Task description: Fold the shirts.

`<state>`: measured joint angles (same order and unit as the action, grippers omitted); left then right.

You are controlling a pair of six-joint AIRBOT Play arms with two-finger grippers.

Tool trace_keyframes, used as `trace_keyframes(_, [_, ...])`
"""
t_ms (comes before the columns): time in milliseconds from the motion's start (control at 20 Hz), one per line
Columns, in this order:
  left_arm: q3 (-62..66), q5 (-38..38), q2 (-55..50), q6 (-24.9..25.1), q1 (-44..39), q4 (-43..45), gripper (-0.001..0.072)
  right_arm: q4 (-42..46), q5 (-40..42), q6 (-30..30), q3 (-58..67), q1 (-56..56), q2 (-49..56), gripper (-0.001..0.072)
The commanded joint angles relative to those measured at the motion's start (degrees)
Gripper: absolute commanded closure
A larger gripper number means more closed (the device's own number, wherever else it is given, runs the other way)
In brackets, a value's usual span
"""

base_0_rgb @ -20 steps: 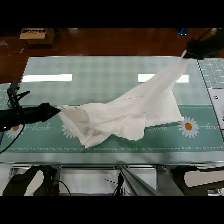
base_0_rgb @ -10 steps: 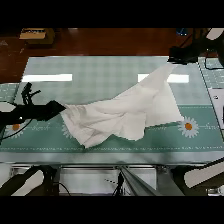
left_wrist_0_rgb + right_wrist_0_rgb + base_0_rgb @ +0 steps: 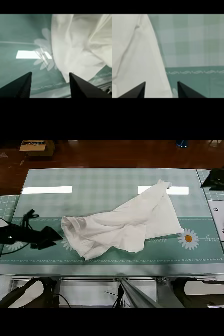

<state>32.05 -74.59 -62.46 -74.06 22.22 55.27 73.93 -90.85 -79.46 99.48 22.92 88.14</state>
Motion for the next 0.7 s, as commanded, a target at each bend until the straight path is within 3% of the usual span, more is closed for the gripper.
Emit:
trace_keyframes(0, [-7.6,3.7,-0.1,3.0,-2.4,-7.1,0.0161,-6.4,-1.3,1.7,-9.7,5.6,-4.2,0.0226])
trace_keyframes(350, [-8.5,14.5,-3.2,2.3,-15.9,-15.4,0.0162,-6.4,2.2,3.5,-16.4,6.3,-7.1,0.0226])
trace_keyframes(400, [-8.5,15.0,-4.5,3.3,-17.8,-17.8,0.0194,-6.4,2.2,3.5,-16.4,6.3,-7.1,0.0226])
trace_keyframes(500, [-8.5,14.2,-6.4,6.2,-20.7,-18.8,0.0672,-4.5,1.4,4.6,-16.6,6.3,-7.1,0.0225])
trace_keyframes(650, [-8.5,12.3,-6.7,6.6,-20.3,-18.8,0.0678,-3.1,1.7,4.7,-22.9,9.7,-7.9,0.0226])
